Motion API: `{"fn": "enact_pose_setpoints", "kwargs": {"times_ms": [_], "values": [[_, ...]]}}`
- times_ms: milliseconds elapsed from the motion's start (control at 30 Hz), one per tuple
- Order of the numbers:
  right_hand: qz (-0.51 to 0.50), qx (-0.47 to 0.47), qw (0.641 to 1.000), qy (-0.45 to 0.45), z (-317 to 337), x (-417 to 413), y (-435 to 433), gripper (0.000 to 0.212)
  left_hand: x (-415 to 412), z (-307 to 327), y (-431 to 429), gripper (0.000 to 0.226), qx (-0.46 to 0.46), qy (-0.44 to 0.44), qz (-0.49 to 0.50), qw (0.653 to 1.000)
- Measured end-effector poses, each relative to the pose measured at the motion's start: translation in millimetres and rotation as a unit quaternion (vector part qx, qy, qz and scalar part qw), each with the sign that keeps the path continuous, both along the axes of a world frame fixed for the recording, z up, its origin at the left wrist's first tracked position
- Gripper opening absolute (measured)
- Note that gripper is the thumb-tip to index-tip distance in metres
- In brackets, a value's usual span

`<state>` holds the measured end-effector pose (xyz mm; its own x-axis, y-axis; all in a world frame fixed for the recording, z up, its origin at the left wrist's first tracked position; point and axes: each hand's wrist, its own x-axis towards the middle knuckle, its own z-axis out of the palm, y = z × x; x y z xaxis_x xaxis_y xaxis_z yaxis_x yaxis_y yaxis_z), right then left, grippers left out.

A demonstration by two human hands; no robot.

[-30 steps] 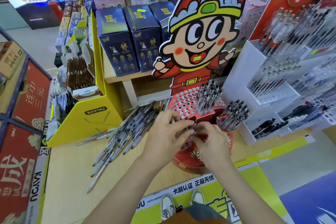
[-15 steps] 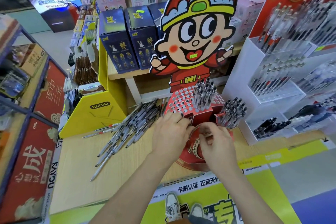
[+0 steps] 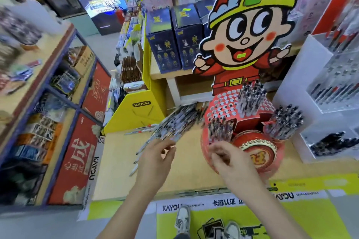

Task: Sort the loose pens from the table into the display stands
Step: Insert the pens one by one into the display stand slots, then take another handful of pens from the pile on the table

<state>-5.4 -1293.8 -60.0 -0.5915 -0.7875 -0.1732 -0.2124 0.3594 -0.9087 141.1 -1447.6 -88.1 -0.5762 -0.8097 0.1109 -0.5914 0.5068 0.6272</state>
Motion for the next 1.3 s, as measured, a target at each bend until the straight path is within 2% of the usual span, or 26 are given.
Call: {"fn": "enact_pose_setpoints", "kwargs": {"times_ms": [67,133,200,267,400,533,767,900,1067,1133,1300], "values": [[0.021,0.030,0.998,-0.061,-12.2,16.1,-22.6,0.032,25.5,-14.8,-17.7,0.024,0.015,-0.065,0.009,0.998],[0.003,0.048,0.983,-0.178,-28.0,29.6,-48.5,0.033,41.8,-27.4,-36.8,0.038,0.008,-0.119,-0.005,0.993],[-0.049,0.071,0.955,-0.283,-39.5,39.1,-74.9,0.033,49.2,-38.2,-57.7,0.052,-0.001,-0.158,-0.041,0.987],[-0.120,0.085,0.928,-0.343,-50.3,44.6,-102.2,0.041,50.6,-48.6,-82.4,0.068,-0.008,-0.206,-0.086,0.975],[-0.218,0.140,0.924,-0.283,-78.5,40.8,-160.8,0.056,50.2,-81.1,-137.0,0.103,-0.057,-0.301,-0.155,0.939],[-0.273,0.220,0.908,-0.231,-117.6,25.3,-215.1,0.068,52.0,-111.4,-170.0,0.117,-0.077,-0.339,-0.188,0.919],[-0.288,0.364,0.883,-0.065,-153.9,17.2,-258.5,0.078,61.6,-143.8,-182.7,0.089,-0.147,-0.225,-0.194,0.944],[-0.280,0.370,0.885,-0.039,-154.3,25.8,-253.2,0.064,63.3,-144.9,-184.6,0.080,-0.132,-0.249,-0.165,0.945],[-0.234,0.388,0.890,0.051,-154.2,49.7,-235.5,0.048,68.1,-143.7,-189.4,0.049,-0.135,-0.266,-0.140,0.944],[-0.226,0.385,0.892,0.074,-154.1,57.3,-231.5,0.046,70.3,-144.6,-191.6,0.044,-0.120,-0.277,-0.138,0.943],[-0.220,0.380,0.893,0.099,-153.1,59.3,-224.3,0.042,68.1,-138.7,-180.9,0.027,-0.005,-0.284,-0.128,0.950]]}}
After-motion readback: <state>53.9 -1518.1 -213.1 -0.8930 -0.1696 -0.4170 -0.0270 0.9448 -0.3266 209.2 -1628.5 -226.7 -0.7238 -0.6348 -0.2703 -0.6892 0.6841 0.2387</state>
